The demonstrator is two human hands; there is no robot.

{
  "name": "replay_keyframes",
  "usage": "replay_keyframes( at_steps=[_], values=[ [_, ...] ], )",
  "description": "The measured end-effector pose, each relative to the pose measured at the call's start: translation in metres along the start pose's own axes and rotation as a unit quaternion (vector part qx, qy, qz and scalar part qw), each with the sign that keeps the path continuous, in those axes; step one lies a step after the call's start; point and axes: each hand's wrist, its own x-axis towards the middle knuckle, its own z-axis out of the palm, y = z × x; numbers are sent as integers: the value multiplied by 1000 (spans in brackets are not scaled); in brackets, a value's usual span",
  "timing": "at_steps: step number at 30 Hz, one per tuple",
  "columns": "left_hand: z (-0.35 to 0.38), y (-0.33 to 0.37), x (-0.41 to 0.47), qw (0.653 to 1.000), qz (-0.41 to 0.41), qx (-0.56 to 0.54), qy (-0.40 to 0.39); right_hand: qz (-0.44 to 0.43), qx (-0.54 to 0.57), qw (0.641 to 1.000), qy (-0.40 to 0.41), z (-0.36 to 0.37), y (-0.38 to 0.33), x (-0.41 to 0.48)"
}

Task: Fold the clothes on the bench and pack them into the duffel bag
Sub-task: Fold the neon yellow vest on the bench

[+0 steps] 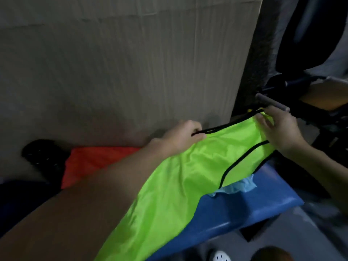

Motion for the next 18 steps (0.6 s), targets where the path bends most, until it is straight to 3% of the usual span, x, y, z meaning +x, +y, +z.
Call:
replay_keyframes(
  at_steps=[3,7,10,14,18],
  values=[
    [61,-18,38,1000,-26,7,9,52,-34,998,-26,25,52,20],
    [128,-36,53,993,8,116,21,170,-82,962,-199,74,103,21],
    [155,-48,54,991,46,122,-6,148,-182,930,-282,106,123,5],
    [168,-57,55,991,34,123,-43,141,-193,921,-308,120,132,-2],
    [164,-52,53,994,12,105,-24,124,-189,928,-297,117,123,-3]
  ],
)
